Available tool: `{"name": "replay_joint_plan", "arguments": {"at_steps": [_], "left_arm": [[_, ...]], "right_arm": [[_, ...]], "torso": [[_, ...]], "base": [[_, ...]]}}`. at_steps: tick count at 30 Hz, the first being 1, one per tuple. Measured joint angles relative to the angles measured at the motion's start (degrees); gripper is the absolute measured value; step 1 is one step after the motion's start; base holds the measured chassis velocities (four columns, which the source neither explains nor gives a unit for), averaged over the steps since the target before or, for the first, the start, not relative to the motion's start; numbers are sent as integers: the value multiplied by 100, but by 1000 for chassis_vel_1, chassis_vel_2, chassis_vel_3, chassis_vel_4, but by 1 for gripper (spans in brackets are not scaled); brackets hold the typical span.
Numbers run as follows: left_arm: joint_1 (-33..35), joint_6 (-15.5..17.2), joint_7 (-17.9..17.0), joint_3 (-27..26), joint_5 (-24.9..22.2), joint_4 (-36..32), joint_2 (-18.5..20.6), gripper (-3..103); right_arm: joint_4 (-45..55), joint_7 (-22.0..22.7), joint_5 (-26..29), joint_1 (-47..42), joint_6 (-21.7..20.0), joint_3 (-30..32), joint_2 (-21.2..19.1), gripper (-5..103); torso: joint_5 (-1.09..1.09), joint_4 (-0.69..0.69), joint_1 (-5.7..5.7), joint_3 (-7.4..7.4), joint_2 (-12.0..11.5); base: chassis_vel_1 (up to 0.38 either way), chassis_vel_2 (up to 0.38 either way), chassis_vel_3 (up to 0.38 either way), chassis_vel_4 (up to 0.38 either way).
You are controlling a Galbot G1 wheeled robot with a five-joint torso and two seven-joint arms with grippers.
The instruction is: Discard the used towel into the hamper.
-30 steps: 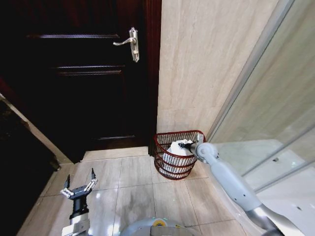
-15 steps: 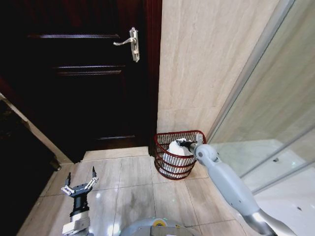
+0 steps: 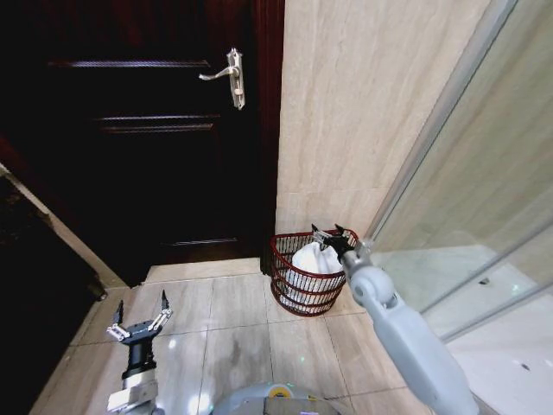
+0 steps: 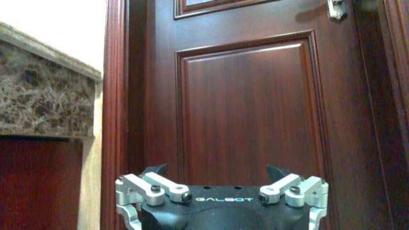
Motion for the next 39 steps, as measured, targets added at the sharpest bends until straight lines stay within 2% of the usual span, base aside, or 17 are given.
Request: {"name": "replay_joint_plan", "arguments": {"at_steps": [1, 2, 3, 4, 6, 8, 15, 20, 24, 39], "left_arm": [[7, 10, 23, 14, -19, -1, -2, 100], [7, 10, 23, 14, -19, -1, -2, 100], [8, 12, 34, 18, -25, 3, -2, 100], [11, 12, 61, 25, -31, 28, -1, 100], [14, 12, 68, 27, -31, 32, -1, 100], [52, 11, 103, 42, -36, 31, -1, 100], [90, 34, 220, 98, -80, -14, -1, 100], [48, 109, 308, 105, -76, 18, -1, 100], [50, 175, 382, 116, 42, -17, -1, 100], [107, 167, 525, 98, 227, -55, -1, 100]], "right_arm": [[79, -189, -376, -261, 224, 205, 168, 100], [79, -189, -376, -261, 224, 205, 168, 100], [137, -305, -614, -450, 349, 345, 279, 100], [286, -502, -1033, -868, 588, 603, 502, 100], [332, -548, -1107, -987, 643, 662, 556, 100], [540, -786, -1251, -1531, 819, 952, 793, 100], [804, -950, -1339, -2317, 1084, 1331, 959, 100], [886, -948, -1361, -2502, 1180, 1407, 1136, 100], [872, -940, -1317, -2621, 1313, 1420, 1118, 100], [764, -893, -1262, -2636, 1372, 1347, 1000, 100]], "torso": [[-2, 0, 0, 0, 0], [-2, 0, 0, 0, 0], [-3, 0, 0, 0, 0], [-1, 0, 0, 0, 0], [-2, -1, 0, 0, 0], [-2, -1, 0, 0, 0], [-3, 0, 0, 0, 0], [-2, 0, 0, 0, 0], [-2, 0, 0, 1, 0], [-2, 0, 0, 1, 0]], "base": [[0, 0, 0, 0], [0, 0, 0, 0], [0, 0, 0, 0], [0, 0, 0, 0], [0, 0, 0, 0], [0, 0, 0, 0], [0, 0, 0, 0], [0, 0, 0, 0], [65, -45, -55, 52], [93, -95, -95, 92]]}}
